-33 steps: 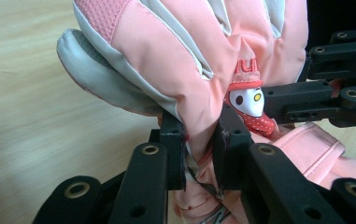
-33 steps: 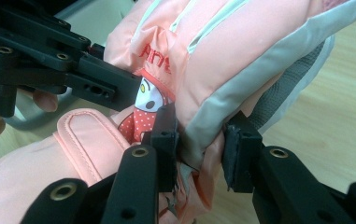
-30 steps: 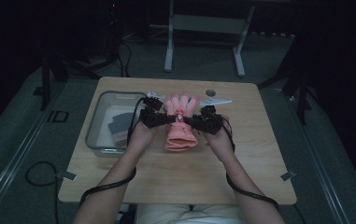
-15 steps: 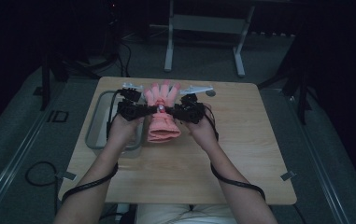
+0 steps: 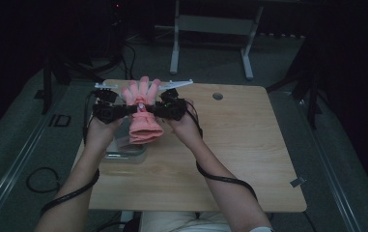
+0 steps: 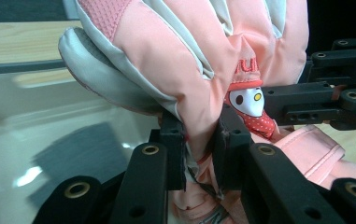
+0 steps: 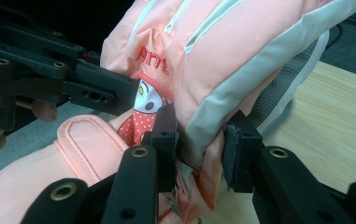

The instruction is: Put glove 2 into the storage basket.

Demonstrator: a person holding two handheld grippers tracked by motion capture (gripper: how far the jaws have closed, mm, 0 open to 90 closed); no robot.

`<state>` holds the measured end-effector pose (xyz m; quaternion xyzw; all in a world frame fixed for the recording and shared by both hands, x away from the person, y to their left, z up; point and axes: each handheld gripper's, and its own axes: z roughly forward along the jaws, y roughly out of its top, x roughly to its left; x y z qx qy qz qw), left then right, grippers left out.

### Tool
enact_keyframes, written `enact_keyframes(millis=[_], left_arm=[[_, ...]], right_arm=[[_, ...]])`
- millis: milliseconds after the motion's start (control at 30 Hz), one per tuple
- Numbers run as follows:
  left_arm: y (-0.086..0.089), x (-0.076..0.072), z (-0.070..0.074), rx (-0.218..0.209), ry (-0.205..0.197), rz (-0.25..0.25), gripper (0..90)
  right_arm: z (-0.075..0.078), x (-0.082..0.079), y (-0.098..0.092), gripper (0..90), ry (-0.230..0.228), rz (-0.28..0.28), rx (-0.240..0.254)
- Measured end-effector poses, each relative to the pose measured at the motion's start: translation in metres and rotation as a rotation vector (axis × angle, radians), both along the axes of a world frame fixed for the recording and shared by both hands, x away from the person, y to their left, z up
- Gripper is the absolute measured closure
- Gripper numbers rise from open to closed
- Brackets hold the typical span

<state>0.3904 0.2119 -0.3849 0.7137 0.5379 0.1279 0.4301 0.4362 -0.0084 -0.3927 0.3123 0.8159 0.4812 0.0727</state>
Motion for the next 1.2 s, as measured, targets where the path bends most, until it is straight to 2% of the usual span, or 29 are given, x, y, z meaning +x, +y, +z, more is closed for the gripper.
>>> enact_keyframes(millis=[33,100,133,167,267,400,567,600,633,667,767,800,833,867,933,967,1200], left_arm=[[0.01,-0.002,-0.001,-0.001,0.0,0.023,76.0],[0.015,-0.003,-0.002,-0.002,0.002,0.036,76.0],[0.025,-0.005,-0.005,-0.005,0.006,0.057,76.0],[0.029,-0.005,-0.007,-0.004,0.008,0.069,76.0],[0.038,-0.006,-0.012,-0.004,0.015,0.099,76.0],[0.047,-0.003,-0.025,-0.025,0.028,0.122,76.0],[0.049,0.003,-0.046,-0.03,0.06,0.145,76.0],[0.049,0.003,-0.046,-0.03,0.06,0.145,76.0],[0.05,0.005,-0.051,-0.023,0.071,0.148,76.0],[0.051,0.007,-0.059,-0.018,0.093,0.152,75.9],[0.052,0.01,-0.073,-0.016,0.124,0.162,75.9],[0.052,0.01,-0.073,-0.016,0.124,0.162,75.9],[0.052,0.011,-0.081,-0.018,0.142,0.165,75.9],[0.053,0.012,-0.084,-0.017,0.156,0.163,75.8],[0.053,0.013,-0.087,-0.016,0.163,0.166,75.7],[0.053,0.014,-0.09,-0.008,0.181,0.169,75.7],[0.053,0.017,-0.093,0.007,0.209,0.178,75.6]], right_arm=[[-0.001,0.003,0.013,69.4,0.006,0.016,0.005],[-0.002,0.003,0.017,69.4,0.007,0.023,0.003],[-0.004,0.005,0.03,69.4,0.008,0.039,-0.001],[-0.004,0.006,0.035,69.4,0.012,0.043,-0.005],[-0.008,0.01,0.049,69.4,0.015,0.061,-0.02],[-0.016,0.015,0.062,69.4,0.025,0.073,-0.041],[-0.034,0.021,0.07,69.3,0.05,0.064,-0.067],[-0.034,0.021,0.07,69.3,0.05,0.064,-0.067],[-0.039,0.022,0.071,69.3,0.058,0.057,-0.067],[-0.05,0.023,0.074,69.4,0.068,0.043,-0.079],[-0.064,0.026,0.078,69.4,0.091,0.04,-0.089],[-0.064,0.026,0.078,69.4,0.091,0.04,-0.089],[-0.073,0.028,0.079,69.3,0.114,0.04,-0.099],[-0.075,0.028,0.08,69.3,0.122,0.041,-0.107],[-0.081,0.029,0.082,69.2,0.131,0.044,-0.123],[-0.083,0.03,0.083,69.0,0.135,0.046,-0.129],[-0.087,0.033,0.086,66.9,0.164,0.047,-0.153]])
